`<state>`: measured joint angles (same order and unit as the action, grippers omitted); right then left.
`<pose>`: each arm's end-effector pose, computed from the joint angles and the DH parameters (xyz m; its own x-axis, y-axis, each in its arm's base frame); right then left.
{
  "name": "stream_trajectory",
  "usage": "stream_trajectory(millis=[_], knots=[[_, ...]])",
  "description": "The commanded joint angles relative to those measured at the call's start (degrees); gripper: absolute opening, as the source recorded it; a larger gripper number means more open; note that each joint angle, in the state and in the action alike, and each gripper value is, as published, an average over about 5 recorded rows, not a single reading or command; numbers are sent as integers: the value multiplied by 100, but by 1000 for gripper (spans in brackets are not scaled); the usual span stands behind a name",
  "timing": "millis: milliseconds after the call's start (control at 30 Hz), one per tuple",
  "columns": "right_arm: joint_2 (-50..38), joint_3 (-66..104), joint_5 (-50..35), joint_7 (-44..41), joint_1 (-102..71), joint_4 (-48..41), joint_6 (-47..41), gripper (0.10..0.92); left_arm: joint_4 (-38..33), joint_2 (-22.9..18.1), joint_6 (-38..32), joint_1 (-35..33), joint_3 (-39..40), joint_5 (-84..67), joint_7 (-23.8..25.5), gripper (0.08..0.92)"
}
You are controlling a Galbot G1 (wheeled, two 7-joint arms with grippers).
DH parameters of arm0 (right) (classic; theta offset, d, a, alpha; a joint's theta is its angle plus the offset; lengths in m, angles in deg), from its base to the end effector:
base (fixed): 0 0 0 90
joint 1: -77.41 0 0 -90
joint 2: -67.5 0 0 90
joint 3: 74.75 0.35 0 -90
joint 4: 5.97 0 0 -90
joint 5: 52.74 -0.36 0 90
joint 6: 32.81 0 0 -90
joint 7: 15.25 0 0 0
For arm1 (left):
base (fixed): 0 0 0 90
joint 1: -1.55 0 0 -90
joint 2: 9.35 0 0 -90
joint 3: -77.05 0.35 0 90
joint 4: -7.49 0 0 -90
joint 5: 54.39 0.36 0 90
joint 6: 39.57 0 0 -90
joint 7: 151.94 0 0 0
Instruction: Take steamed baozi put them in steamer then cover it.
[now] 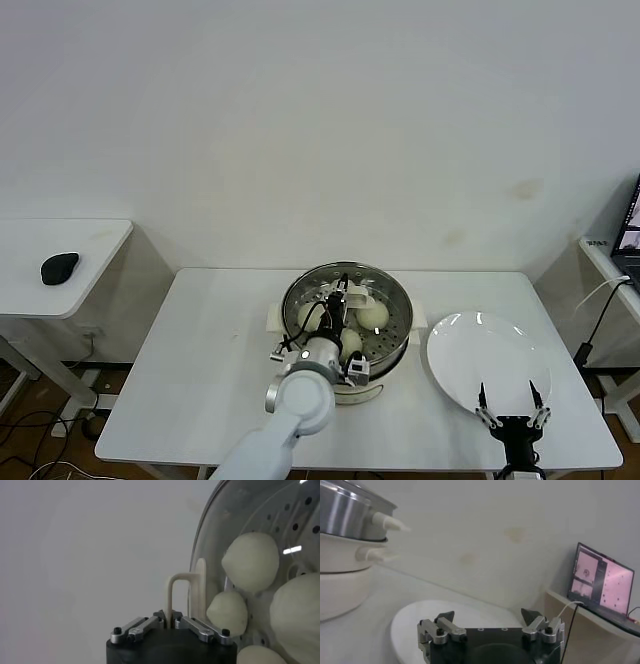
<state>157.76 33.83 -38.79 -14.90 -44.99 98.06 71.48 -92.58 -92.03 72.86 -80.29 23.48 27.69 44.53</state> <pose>0.1385 -0.1101 -0.3996 -0.9707 0.2323 0.0621 0.1907 0.9010 -0.3898 0.3265 -0.1722 -0.2679 -0.9607 0.2683 0.0714 0.0775 0.0121 0.9969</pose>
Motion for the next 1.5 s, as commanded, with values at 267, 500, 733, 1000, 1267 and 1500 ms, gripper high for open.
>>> stream_trajectory(millis=[267, 500, 733, 1000, 1267, 1500], knots=[[6, -13, 34, -1, -13, -37, -3, 823, -1366, 264, -81, -857, 2, -14, -50, 453], [4, -40, 46, -8, -38, -21, -20, 823, -2812, 818, -237, -2021, -507, -678, -319, 652], [-18, -108, -54, -6, -73, -3, 37, 823, -3819, 1569, -881, -3981, -1971, -4001, -1926, 809], [-253, -345, -534, -31, -242, 153, 58, 823, -2660, 1400, -2445, -5158, -4033, -9073, -3185, 823], [-706, -551, -1145, -264, -610, 324, 114, 823, -2090, 1531, -2964, -5659, -4072, -10598, -2912, 823], [-851, -578, -1334, -408, -891, 402, 154, 823, -1643, 1499, -3615, -5785, -3992, -10695, -2310, 823]])
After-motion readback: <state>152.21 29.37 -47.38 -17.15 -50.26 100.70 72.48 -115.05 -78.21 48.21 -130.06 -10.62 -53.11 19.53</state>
